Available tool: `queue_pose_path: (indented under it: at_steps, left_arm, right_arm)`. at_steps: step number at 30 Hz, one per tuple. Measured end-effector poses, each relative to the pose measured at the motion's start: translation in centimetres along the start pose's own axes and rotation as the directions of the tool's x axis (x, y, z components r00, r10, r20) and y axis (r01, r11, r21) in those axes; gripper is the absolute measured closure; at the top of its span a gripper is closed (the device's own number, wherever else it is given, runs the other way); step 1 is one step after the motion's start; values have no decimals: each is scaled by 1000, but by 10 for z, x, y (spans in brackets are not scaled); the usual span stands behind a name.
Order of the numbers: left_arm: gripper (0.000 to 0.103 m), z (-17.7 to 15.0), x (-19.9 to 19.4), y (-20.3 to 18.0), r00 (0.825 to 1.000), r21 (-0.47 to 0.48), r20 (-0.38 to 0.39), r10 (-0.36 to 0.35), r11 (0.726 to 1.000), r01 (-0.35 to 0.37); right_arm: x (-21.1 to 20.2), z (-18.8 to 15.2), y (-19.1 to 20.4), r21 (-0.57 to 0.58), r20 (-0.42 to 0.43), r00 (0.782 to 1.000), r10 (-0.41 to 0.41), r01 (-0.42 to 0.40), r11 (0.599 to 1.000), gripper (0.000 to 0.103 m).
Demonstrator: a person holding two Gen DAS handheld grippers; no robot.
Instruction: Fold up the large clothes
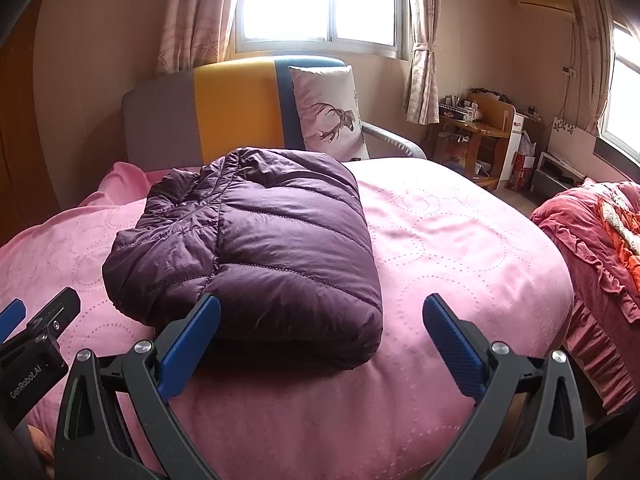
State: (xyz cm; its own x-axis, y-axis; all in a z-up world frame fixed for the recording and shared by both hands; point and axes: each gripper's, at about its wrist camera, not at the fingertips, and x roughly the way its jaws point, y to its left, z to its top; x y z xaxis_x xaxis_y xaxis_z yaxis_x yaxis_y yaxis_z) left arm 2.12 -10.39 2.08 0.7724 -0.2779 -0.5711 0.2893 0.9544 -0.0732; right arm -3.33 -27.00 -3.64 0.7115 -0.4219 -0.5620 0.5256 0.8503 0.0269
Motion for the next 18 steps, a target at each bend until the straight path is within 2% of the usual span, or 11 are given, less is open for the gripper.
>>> queue_pose_path:
  at_steps: [18]
  left_arm:
    - [4, 0, -5, 4, 1000, -12, 7, 8, 1000, -8]
  right_arm:
    - [-6, -1, 5, 0, 9, 1000, 21, -21, 1000, 2]
